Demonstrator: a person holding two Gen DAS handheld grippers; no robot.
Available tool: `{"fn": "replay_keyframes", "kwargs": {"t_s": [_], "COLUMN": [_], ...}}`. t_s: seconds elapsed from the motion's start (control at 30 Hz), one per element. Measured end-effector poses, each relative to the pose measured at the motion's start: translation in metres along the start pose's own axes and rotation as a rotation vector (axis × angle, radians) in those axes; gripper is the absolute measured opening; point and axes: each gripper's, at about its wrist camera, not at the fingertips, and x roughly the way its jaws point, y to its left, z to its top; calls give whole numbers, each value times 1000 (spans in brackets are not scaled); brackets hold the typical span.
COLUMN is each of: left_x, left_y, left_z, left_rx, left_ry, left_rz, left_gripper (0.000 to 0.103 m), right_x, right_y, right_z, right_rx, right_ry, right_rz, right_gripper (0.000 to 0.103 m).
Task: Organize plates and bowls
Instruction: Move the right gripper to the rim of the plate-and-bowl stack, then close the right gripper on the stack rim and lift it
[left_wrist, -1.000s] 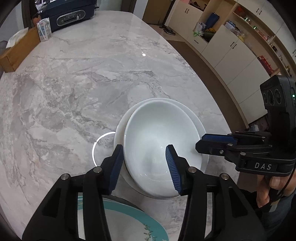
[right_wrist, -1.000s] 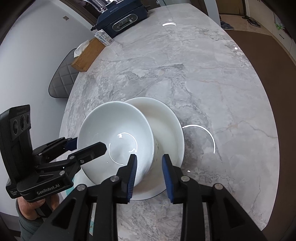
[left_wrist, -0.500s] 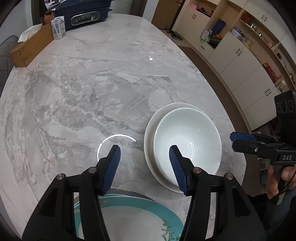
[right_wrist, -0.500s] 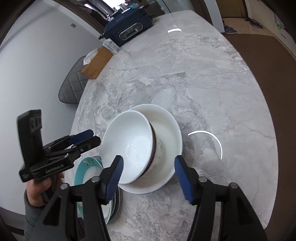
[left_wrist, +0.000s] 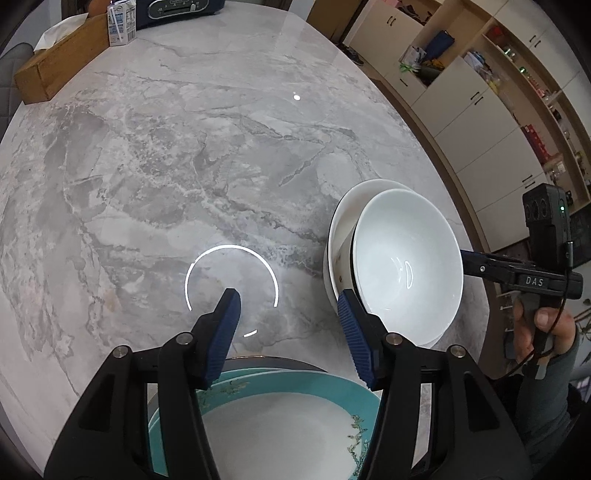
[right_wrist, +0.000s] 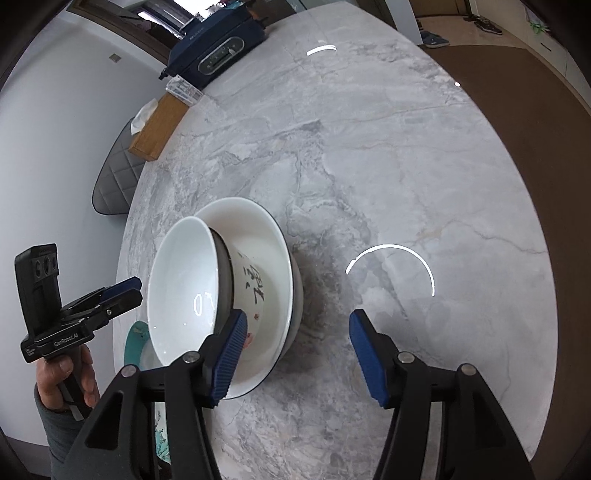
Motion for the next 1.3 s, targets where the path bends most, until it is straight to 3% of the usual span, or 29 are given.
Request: {"fn": "replay_keyframes", "kwargs": {"t_s": [0.5, 0.67, 0.8, 1.17, 1.3], "left_x": [32, 38, 47, 48, 48], "left_y": [6, 3, -1, 7, 12], "left_z": [13, 14, 15, 17, 13], "left_rx": [-30, -20, -12, -89, -127], "left_ry": [48, 45, 56, 33, 19], "left_rz": [-79, -70, -62, -75, -97], "left_gripper": [53, 51, 51, 52, 52], "right_x": [20, 26, 28, 31, 30], "right_y": [-7, -8, -10, -17, -15], "right_z": [4, 5, 5, 4, 2], "right_rx": [12, 19, 26, 63, 52], "right_ry": [32, 55, 68, 109, 94], "right_rz": [-6, 5, 2, 28, 36], "right_gripper": [57, 44, 39, 44, 36]}}
